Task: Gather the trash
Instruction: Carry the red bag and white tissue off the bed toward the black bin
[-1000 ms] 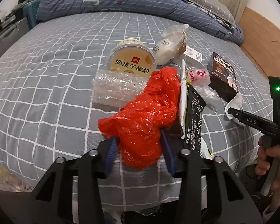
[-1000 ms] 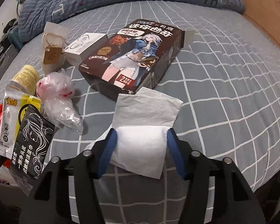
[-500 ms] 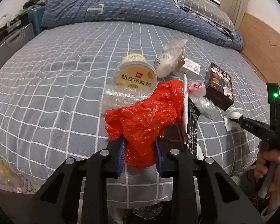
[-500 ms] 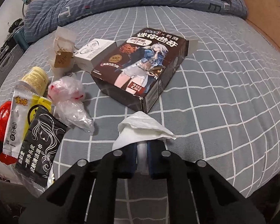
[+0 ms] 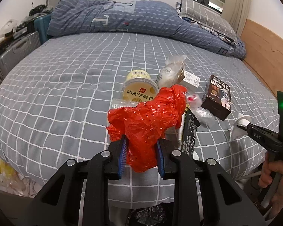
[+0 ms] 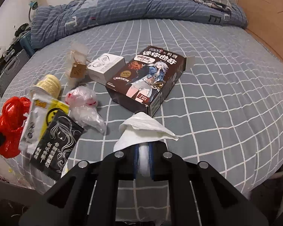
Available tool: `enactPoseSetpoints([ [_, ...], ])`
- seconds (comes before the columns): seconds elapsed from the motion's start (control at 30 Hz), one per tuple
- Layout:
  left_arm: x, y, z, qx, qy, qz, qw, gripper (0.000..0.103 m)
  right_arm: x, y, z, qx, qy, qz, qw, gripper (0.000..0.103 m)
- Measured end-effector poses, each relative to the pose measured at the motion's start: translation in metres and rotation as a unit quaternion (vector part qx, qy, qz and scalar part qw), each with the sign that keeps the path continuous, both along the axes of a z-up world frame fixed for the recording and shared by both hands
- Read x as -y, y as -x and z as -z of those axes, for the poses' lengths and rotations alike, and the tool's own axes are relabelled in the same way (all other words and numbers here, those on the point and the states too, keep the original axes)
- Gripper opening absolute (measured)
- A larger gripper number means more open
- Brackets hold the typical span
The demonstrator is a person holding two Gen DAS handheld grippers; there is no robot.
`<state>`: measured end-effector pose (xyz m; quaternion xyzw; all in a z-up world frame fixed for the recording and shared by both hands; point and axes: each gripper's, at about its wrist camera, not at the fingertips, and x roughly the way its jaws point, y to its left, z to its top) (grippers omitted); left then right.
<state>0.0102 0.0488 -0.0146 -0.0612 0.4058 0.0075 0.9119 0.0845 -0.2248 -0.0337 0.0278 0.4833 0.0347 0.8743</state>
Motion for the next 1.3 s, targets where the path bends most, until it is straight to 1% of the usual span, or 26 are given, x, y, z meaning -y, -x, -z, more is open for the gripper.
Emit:
enactPoseSetpoints([
  [0.23, 0.000, 0.008, -0.007, 0.009, -0.002, -0.009, 0.9999, 0.025, -0.002, 0.019, -0.022, 0.025, 0.007, -0.003, 1.000, 0.008],
  [0.43, 0.002, 0.023, -0.016, 0.017, -0.002, -0.013, 0.9998, 0.025, -0.007, 0.035, -0.040, 0.042, 0.004, -0.009, 0.999, 0.008],
  [0.57, 0.006, 0.029, -0.025, 0.022, -0.003, -0.015, 0.9996, 0.025, -0.011, 0.044, -0.053, 0.052, 0.002, -0.013, 0.999, 0.008],
  [0.7, 0.012, 0.037, -0.039, 0.031, 0.004, -0.012, 0.9994, 0.025, -0.015, 0.054, -0.070, 0.065, -0.004, -0.017, 0.998, 0.008],
  [0.93, 0.019, 0.051, -0.057, 0.040, 0.003, -0.012, 0.9991, 0.024, -0.021, 0.077, -0.089, 0.076, -0.005, -0.026, 0.997, 0.008],
  [1.17, 0.022, 0.069, -0.068, 0.042, 0.010, -0.013, 0.9990, 0.024, -0.026, 0.100, -0.102, 0.080, -0.007, -0.038, 0.996, 0.007],
  [1.3, 0.025, 0.084, -0.071, 0.042, 0.012, -0.012, 0.9990, 0.024, -0.025, 0.114, -0.111, 0.078, -0.024, -0.045, 0.996, 0.007],
])
